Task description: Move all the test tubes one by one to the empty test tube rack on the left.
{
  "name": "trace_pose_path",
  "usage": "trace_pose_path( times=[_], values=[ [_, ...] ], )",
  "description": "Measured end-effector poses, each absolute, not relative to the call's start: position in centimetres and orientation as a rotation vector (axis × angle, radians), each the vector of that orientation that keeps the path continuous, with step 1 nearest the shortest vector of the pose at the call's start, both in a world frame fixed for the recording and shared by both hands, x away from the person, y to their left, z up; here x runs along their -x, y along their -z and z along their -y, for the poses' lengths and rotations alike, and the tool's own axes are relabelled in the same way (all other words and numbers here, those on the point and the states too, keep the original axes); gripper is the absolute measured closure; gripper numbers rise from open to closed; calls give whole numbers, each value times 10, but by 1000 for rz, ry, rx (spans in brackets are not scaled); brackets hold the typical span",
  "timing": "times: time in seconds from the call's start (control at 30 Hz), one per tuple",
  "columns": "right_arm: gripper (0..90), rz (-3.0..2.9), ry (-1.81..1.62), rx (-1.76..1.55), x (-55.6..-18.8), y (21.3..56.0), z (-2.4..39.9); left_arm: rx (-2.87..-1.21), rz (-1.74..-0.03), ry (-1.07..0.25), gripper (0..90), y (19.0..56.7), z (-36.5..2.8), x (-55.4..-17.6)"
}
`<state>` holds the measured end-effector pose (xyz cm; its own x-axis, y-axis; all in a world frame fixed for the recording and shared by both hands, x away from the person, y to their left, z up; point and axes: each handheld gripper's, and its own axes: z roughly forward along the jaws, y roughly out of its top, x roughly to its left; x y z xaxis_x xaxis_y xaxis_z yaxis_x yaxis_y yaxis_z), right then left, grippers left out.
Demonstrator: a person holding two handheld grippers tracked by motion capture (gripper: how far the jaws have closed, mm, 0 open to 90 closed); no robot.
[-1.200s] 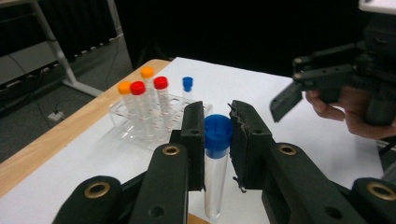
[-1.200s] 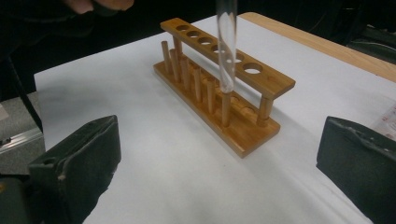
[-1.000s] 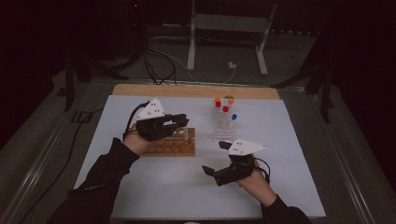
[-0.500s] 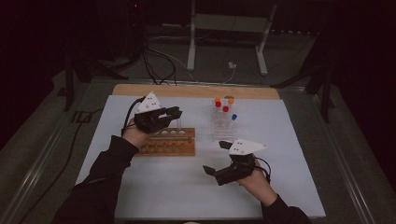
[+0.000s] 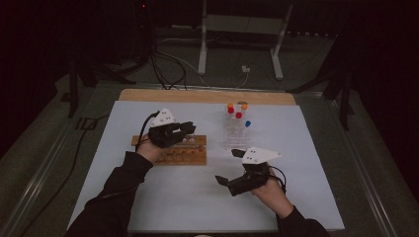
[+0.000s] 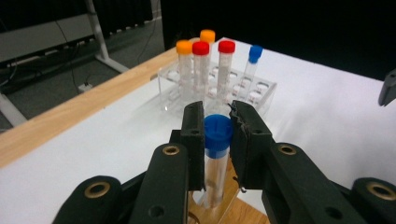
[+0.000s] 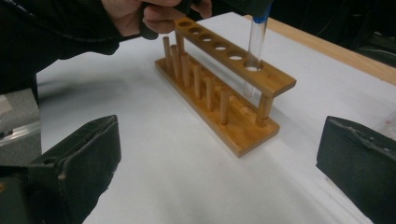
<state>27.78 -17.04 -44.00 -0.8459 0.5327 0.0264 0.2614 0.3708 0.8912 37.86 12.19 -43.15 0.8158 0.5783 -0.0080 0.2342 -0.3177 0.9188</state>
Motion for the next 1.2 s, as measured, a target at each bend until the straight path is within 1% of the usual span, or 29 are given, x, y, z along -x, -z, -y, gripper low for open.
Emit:
trace_pose_path(
  times=[0.53,0.67,1.03,1.07,1.1,1.13,1.2],
  values=[
    [0,-2333,-1456,-686,-273,439,168,-1918,-634,-379,775,454,-119,-379],
    [0,-2332,-1458,-692,-272,439,168,-1926,-627,-398,774,455,-118,-379],
    [0,-2368,-1507,-691,-276,433,173,-1952,-627,-367,757,454,-118,-379],
    [23,-2369,-1516,-689,-276,431,174,-1952,-628,-359,757,453,-119,-379],
    [78,-2348,-1529,-687,-275,429,175,-1955,-626,-354,753,453,-119,-379],
    [82,-2330,-1539,-679,-275,427,177,-1956,-629,-353,751,453,-119,-379],
    [79,-2319,-1557,-680,-276,423,180,-1958,-624,-339,716,452,-119,-379]
  ],
)
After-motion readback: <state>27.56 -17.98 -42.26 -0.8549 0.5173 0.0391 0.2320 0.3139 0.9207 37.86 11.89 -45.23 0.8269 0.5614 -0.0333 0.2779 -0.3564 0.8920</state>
